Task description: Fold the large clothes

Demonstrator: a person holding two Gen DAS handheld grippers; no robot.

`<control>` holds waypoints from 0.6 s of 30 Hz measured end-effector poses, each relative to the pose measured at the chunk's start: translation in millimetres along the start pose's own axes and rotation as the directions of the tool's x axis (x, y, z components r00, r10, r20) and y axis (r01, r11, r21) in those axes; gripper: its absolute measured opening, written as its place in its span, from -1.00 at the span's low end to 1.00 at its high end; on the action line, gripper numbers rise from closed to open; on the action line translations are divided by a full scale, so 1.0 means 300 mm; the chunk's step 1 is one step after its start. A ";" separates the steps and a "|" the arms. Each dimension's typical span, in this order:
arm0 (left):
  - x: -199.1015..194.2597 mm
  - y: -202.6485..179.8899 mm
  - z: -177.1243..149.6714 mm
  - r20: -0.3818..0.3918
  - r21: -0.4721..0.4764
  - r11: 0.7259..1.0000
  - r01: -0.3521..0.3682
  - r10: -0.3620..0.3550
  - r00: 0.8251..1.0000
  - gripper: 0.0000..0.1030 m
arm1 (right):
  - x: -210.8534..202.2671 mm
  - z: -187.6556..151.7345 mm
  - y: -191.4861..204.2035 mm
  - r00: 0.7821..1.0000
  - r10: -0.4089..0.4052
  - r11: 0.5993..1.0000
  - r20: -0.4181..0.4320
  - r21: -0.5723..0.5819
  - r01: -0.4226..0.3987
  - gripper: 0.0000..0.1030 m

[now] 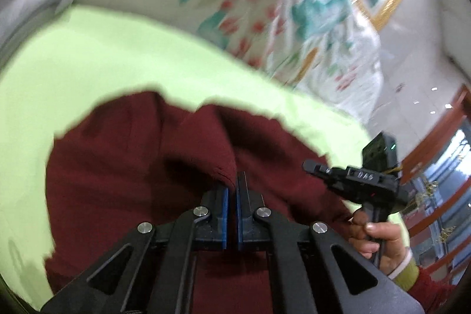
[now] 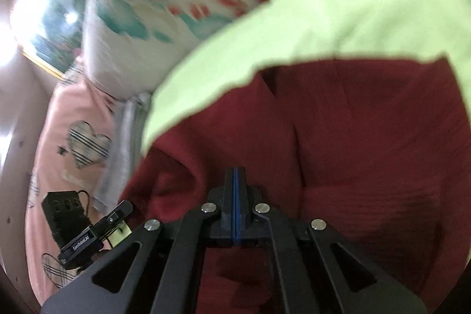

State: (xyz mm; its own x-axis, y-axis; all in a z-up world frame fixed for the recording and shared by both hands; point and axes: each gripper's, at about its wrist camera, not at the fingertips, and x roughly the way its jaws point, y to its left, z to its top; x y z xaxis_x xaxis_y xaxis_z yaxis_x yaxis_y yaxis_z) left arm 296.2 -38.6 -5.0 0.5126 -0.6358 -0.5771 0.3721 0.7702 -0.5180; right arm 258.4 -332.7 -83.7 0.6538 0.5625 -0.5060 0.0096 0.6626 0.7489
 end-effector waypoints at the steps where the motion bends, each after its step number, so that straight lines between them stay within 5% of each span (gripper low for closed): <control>1: -0.020 -0.003 0.021 0.022 0.002 1.000 0.023 -0.023 0.999 -0.95 | -0.036 0.012 0.014 0.999 0.016 1.000 0.037 -0.011 -0.016 -1.00; 3: -0.035 -0.006 0.044 0.032 0.008 1.000 0.008 -0.008 0.999 -0.95 | -0.075 0.018 0.048 0.997 0.040 0.998 0.063 -0.043 -0.037 -0.99; 5: -0.039 0.001 0.040 0.029 0.007 1.000 -0.001 0.001 1.000 -0.95 | -0.078 0.006 0.083 0.998 0.053 0.996 0.032 -0.068 -0.051 -0.79; 7: -0.038 0.009 0.021 0.018 -0.004 1.000 -0.007 0.007 1.000 -0.95 | -0.055 -0.029 0.127 0.999 0.034 0.992 -0.015 -0.122 -0.036 0.16; 9: -0.033 0.021 -0.006 0.006 -0.022 1.000 -0.009 0.009 1.000 -0.95 | -0.030 -0.063 0.168 0.999 0.021 0.984 -0.033 -0.178 -0.027 0.27; 15: -0.023 0.042 -0.041 -0.022 -0.041 0.999 -0.020 0.019 1.000 -0.95 | 0.118 -0.147 0.209 0.979 -0.156 0.947 -0.132 -0.303 0.110 0.22; 18: -0.025 0.041 -0.033 -0.020 -0.033 0.999 -0.019 0.018 1.000 -0.95 | 0.153 -0.141 0.194 0.966 -0.214 0.935 -0.142 -0.314 0.162 -0.93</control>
State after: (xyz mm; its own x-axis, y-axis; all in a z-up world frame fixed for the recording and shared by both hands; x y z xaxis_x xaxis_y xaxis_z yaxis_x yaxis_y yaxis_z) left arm 289.2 -25.0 -13.3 0.5038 -0.6227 -0.5987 0.3368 0.7798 -0.5277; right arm 257.0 -247.4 -81.3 0.5227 0.4716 -0.7102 -0.1232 0.8661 0.4844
